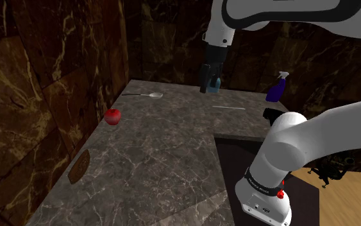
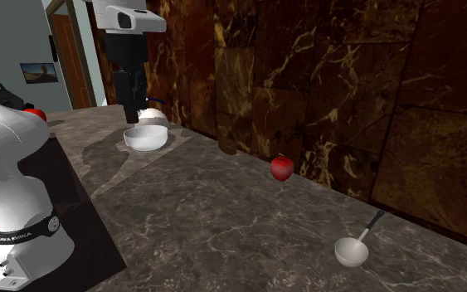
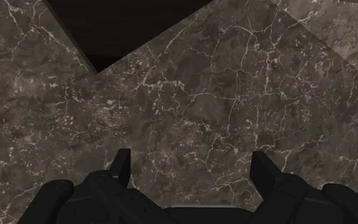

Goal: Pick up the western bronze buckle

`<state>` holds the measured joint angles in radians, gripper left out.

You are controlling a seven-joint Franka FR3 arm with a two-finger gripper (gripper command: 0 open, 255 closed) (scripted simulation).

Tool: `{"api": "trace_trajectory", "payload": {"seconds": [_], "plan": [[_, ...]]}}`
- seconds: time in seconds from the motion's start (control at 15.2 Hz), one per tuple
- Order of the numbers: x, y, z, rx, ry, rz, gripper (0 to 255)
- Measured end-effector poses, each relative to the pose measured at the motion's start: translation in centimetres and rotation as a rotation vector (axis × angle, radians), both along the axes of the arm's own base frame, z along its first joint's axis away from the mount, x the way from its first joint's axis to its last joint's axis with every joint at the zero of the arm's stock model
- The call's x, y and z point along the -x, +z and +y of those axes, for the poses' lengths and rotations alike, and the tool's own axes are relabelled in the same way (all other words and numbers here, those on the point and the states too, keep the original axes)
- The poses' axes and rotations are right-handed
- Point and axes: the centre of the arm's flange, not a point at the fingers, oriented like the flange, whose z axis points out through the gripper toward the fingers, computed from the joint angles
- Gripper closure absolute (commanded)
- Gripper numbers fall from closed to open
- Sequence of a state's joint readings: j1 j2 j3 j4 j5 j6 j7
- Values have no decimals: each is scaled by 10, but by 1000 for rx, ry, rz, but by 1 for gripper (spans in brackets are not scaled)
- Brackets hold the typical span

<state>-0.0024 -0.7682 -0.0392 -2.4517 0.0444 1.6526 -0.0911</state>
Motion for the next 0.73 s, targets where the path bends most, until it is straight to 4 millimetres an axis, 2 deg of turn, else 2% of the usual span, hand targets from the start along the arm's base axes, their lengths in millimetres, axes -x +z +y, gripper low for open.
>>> {"api": "trace_trajectory", "payload": {"seconds": [0.13, 0.4, 0.73], "plan": [[-4, -2, 5, 0, 3, 0, 0], [-27, -21, 39, 3, 26, -3, 0], [-68, -46, 86, 6, 57, -8, 0]]}}
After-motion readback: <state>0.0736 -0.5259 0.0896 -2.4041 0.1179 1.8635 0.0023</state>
